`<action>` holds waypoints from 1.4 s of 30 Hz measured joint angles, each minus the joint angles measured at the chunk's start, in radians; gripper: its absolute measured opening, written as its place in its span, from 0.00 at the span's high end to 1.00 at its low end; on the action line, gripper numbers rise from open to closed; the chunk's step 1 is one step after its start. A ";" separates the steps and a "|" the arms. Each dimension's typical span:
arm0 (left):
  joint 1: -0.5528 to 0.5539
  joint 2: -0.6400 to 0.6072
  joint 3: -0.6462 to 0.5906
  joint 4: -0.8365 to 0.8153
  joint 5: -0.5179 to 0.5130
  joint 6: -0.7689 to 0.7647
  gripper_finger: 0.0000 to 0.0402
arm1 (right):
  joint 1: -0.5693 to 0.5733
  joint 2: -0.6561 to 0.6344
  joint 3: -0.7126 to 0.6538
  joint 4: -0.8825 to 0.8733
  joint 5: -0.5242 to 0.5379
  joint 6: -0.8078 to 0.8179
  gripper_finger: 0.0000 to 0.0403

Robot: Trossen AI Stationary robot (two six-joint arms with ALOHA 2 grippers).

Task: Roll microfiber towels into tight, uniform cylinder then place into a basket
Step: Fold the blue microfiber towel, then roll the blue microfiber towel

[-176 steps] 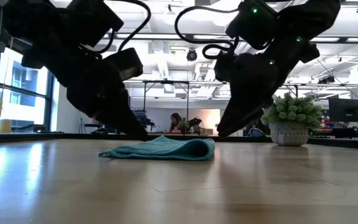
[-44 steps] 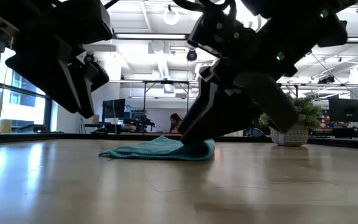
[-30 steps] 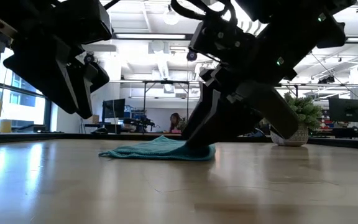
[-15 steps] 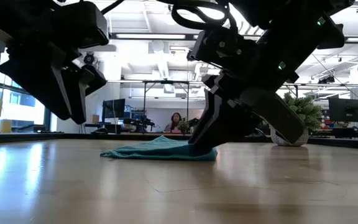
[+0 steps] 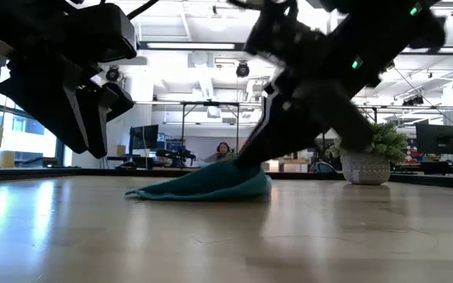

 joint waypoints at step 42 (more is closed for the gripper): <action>0.000 0.000 0.000 0.051 -0.033 0.168 0.71 | 0.120 -0.108 0.000 -0.308 -0.071 0.235 0.59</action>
